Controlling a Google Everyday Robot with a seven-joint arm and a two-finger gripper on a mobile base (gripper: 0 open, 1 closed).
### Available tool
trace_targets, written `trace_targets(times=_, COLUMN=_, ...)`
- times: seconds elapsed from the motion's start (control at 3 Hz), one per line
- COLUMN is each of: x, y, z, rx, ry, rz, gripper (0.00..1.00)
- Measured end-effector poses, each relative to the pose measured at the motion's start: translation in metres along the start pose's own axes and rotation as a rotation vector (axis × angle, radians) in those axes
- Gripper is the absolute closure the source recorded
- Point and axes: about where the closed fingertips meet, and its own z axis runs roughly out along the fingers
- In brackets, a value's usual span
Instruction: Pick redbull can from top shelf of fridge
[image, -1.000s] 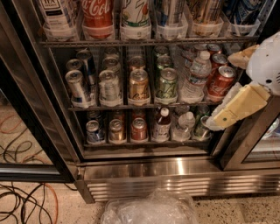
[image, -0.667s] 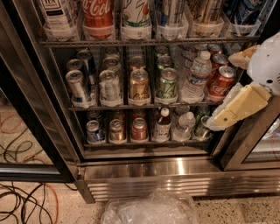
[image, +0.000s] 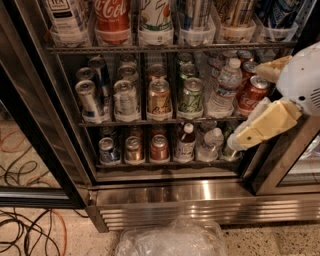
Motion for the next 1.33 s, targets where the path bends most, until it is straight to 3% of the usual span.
trace_targets(times=1.0, x=-0.014, y=0.015, z=0.025, rx=0.076, ry=-0.319, rz=0.216, gripper=0.0)
trace_targets(times=1.33, x=-0.016, y=0.019, z=0.037, rx=0.073, ry=-0.429, rz=0.268, gripper=0.0)
